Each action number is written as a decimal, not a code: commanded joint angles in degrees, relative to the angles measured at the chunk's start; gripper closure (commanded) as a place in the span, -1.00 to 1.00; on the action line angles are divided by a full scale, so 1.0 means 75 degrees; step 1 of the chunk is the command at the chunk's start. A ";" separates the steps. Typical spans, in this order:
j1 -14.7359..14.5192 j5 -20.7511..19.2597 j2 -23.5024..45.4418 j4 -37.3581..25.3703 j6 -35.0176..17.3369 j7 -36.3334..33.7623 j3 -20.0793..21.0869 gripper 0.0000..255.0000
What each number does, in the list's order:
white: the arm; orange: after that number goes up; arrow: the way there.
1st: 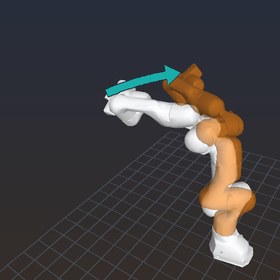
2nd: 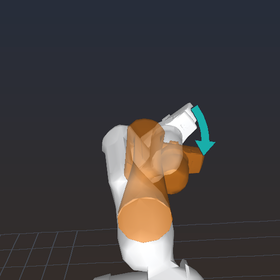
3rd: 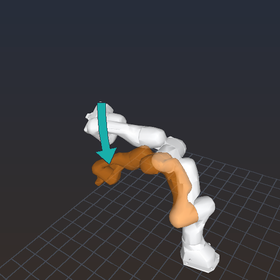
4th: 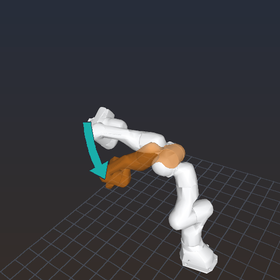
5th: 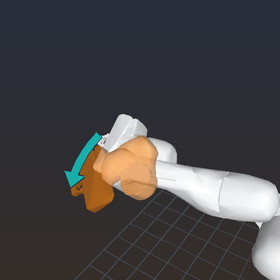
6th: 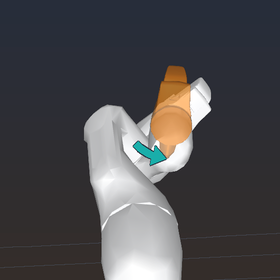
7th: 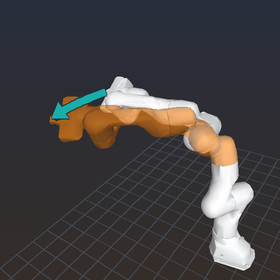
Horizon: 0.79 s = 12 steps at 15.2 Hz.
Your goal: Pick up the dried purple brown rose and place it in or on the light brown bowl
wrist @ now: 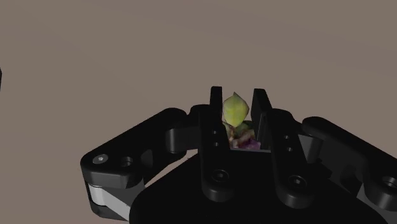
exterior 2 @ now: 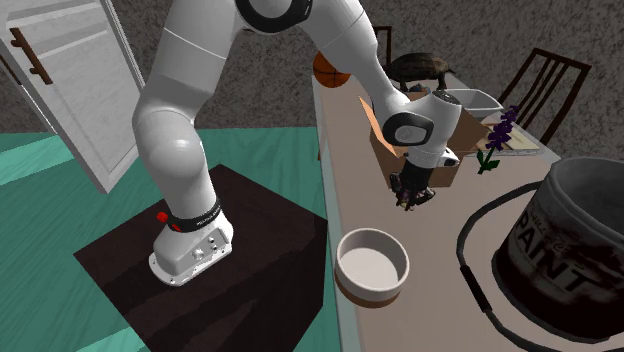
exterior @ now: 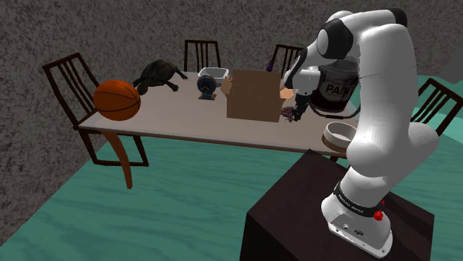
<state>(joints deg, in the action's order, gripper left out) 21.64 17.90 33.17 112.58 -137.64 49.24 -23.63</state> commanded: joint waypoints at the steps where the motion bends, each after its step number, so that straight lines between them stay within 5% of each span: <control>1: -0.0001 0.0002 0.0002 0.0000 -0.0003 0.0000 0.0002 1.00; 12: -0.0261 -0.0470 -0.0852 0.0026 0.0774 -0.0285 -0.0348 1.00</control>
<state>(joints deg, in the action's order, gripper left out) 19.80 14.67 27.19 113.05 -132.48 47.31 -26.06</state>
